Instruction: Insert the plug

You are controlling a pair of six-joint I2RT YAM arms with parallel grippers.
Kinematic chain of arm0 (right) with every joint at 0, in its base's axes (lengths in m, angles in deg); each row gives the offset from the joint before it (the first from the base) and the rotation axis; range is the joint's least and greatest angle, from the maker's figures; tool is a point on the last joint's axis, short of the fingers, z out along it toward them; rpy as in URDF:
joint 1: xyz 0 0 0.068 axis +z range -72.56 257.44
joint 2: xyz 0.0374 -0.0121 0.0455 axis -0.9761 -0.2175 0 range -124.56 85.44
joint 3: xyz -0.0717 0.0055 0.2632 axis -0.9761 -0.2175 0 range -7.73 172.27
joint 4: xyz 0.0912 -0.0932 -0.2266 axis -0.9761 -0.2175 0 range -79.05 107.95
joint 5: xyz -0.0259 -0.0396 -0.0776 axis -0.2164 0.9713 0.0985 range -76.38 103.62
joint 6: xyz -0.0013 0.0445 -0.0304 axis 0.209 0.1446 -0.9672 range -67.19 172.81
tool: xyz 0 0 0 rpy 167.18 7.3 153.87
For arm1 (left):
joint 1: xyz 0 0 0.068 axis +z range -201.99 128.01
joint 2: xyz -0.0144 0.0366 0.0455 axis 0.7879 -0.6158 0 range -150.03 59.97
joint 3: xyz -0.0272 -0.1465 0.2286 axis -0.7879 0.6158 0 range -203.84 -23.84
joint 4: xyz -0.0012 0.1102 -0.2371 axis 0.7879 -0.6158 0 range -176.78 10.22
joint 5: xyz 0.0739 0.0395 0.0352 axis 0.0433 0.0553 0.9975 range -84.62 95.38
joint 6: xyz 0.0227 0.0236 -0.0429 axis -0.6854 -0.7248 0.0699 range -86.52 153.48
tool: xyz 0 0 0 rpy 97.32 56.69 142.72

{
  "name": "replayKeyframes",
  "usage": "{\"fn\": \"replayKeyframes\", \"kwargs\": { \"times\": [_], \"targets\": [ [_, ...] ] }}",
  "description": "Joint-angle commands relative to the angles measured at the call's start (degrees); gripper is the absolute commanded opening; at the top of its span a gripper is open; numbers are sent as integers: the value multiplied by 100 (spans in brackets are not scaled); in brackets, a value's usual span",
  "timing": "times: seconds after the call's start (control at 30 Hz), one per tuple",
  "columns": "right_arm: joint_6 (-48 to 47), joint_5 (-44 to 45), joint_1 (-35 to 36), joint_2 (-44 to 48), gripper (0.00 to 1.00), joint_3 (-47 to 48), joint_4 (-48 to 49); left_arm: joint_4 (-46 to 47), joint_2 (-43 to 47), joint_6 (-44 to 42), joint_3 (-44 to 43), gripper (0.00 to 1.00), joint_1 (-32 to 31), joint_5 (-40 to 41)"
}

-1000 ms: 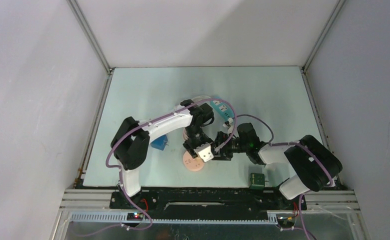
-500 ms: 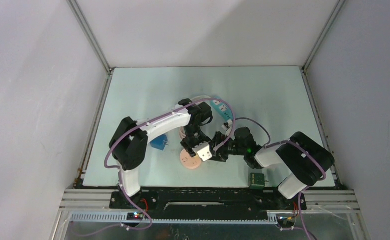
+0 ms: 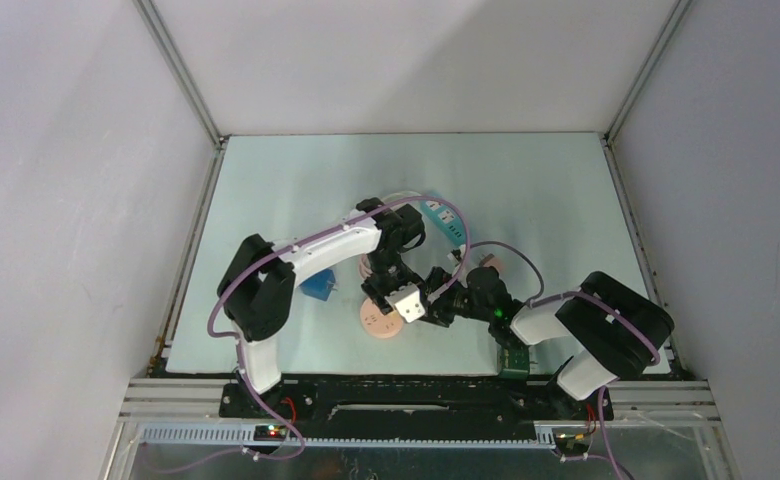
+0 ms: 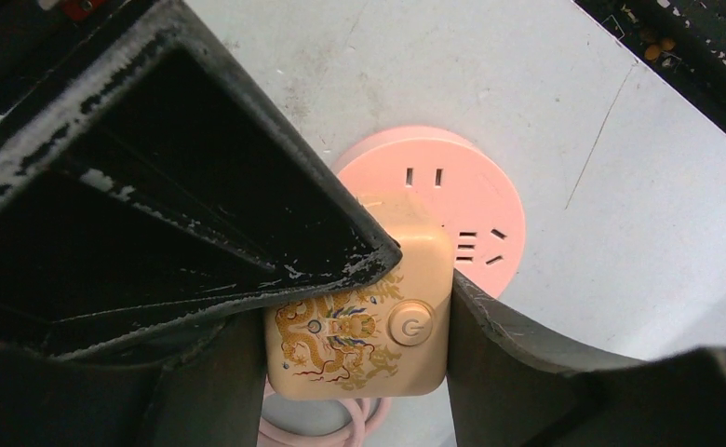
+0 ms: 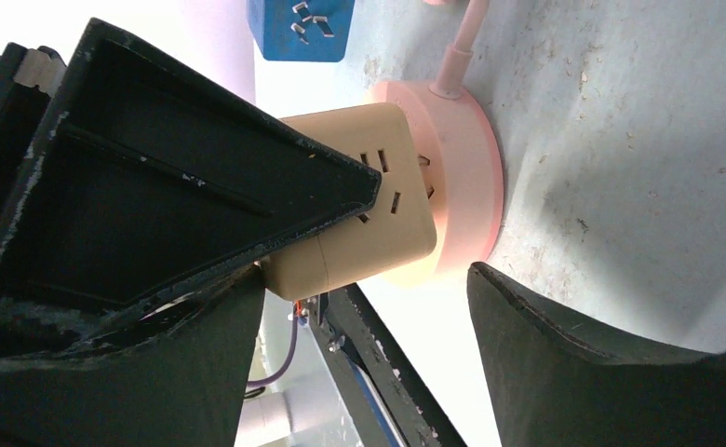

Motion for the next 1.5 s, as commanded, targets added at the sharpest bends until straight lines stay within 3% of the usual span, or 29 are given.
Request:
{"fn": "replayKeyframes", "kwargs": {
  "times": [0.0,0.2,0.5,0.73,0.8,0.93,0.97,1.0,1.23,1.47],
  "targets": [
    [5,928,54,156,81,151,483,742,-615,117,548,0,-116,767],
    [21,1242,227,-4,75,247,536,947,-506,149,718,4,-116,772],
    [163,1521,389,-400,56,305,531,1221,-196,194,917,31,-124,688],
    [228,1599,409,-458,49,441,23,1592,203,236,1146,45,-113,401],
    [207,1631,416,-414,49,518,-200,1737,326,312,1237,58,-115,322],
    [184,1642,414,-405,49,588,-322,2006,500,429,1386,70,-60,176],
    [194,1645,415,-404,49,597,-332,2038,524,463,1387,94,-40,150],
    [198,1633,412,-404,49,604,-335,2060,549,469,1394,99,-30,150],
    [229,1525,405,-497,49,667,-289,2290,812,569,1462,100,102,52],
    [225,1442,400,-485,48,718,-345,3129,1877,1125,1834,100,461,-136]
  ]
}}
